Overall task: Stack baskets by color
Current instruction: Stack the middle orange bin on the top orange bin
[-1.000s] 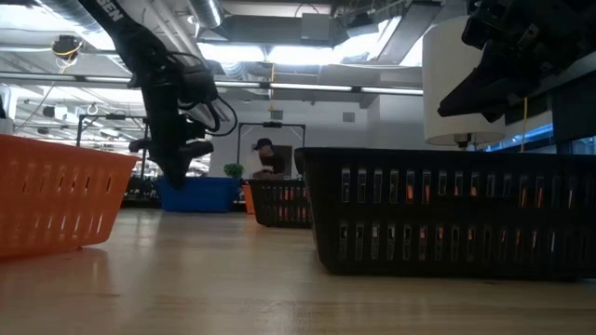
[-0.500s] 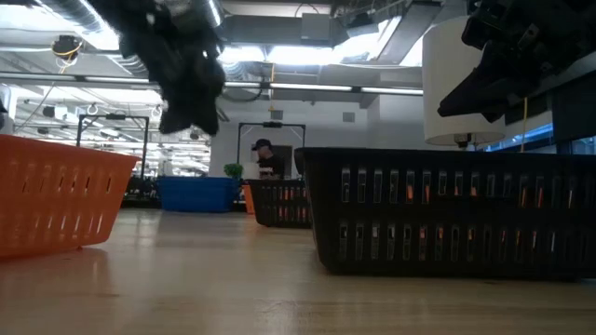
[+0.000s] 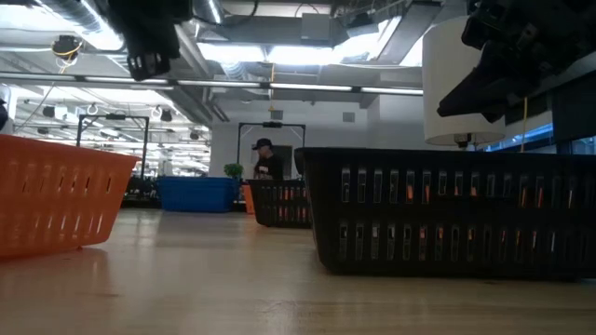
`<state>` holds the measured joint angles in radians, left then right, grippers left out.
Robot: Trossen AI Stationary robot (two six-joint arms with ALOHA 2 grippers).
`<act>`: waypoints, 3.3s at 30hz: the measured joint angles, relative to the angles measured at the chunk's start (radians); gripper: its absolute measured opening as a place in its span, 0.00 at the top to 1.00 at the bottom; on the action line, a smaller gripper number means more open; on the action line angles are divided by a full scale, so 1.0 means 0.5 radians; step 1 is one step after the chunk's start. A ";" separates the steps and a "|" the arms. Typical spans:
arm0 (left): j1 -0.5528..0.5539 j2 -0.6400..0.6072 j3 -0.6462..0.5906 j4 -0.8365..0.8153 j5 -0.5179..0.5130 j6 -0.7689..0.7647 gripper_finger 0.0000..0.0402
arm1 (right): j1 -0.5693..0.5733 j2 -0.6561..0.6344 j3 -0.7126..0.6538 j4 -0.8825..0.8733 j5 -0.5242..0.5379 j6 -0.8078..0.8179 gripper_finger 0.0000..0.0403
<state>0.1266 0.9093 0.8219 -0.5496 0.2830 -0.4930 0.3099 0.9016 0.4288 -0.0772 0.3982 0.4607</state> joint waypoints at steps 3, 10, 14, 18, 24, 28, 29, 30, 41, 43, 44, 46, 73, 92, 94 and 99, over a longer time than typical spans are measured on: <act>-0.129 -0.015 0.000 -0.001 -0.189 -0.004 0.90 | -0.001 0.000 0.001 0.057 0.030 -0.059 0.83; -0.322 0.003 -0.001 -0.033 -0.522 -0.004 0.90 | -0.091 0.016 0.374 -0.194 0.114 -0.445 0.83; -0.380 0.001 -0.002 -0.040 -0.663 -0.004 0.90 | -0.192 0.147 0.746 -0.875 -0.078 -0.292 0.83; -0.404 0.001 -0.002 -0.040 -0.753 0.025 0.90 | -0.231 0.381 0.987 -1.333 -0.304 -0.051 0.83; -0.404 0.001 -0.002 -0.040 -0.852 0.112 0.90 | -0.233 0.716 1.110 -1.412 -0.497 0.112 0.83; -0.404 0.001 -0.002 -0.040 -0.863 0.117 0.90 | -0.233 0.879 1.129 -1.412 -0.538 0.071 0.83; -0.404 0.001 -0.002 -0.040 -0.863 0.117 0.90 | -0.233 0.911 1.129 -1.412 -0.538 0.036 0.83; -0.404 0.001 -0.002 -0.040 -0.863 0.117 0.90 | -0.233 0.941 1.129 -1.411 -0.537 -0.006 0.83; -0.404 0.001 -0.002 -0.063 -0.932 0.120 0.90 | -0.258 1.129 1.129 -1.387 -0.649 0.211 0.81; -0.404 0.001 -0.002 -0.100 -0.971 0.120 0.90 | -0.272 1.148 1.129 -1.383 -0.691 0.232 0.77; -0.404 0.001 -0.002 -0.117 -0.991 0.120 0.90 | -0.279 1.156 1.129 -1.379 -0.724 0.233 0.75; -0.404 0.001 -0.003 -0.146 -1.019 0.120 0.90 | -0.290 1.172 1.129 -1.377 -0.754 0.238 0.69; -0.404 0.001 -0.003 -0.151 -1.020 0.118 0.90 | -0.302 1.613 1.127 -1.346 -0.661 0.343 0.65; -0.404 0.001 -0.003 -0.158 -1.020 0.118 0.90 | -0.301 1.507 1.962 -2.080 -0.080 -0.020 1.00; -0.404 0.002 -0.003 -0.158 -1.020 0.129 0.90 | -0.301 1.507 2.120 -2.069 0.191 -0.180 1.00; -0.404 0.002 -0.003 -0.158 -1.029 0.217 0.90 | -0.332 1.507 2.360 -1.795 1.020 -0.627 1.00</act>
<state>-0.0753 0.9104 0.8204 -0.6284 -0.2316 -0.3845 0.1441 1.6550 1.6089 -0.9748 0.9084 0.1473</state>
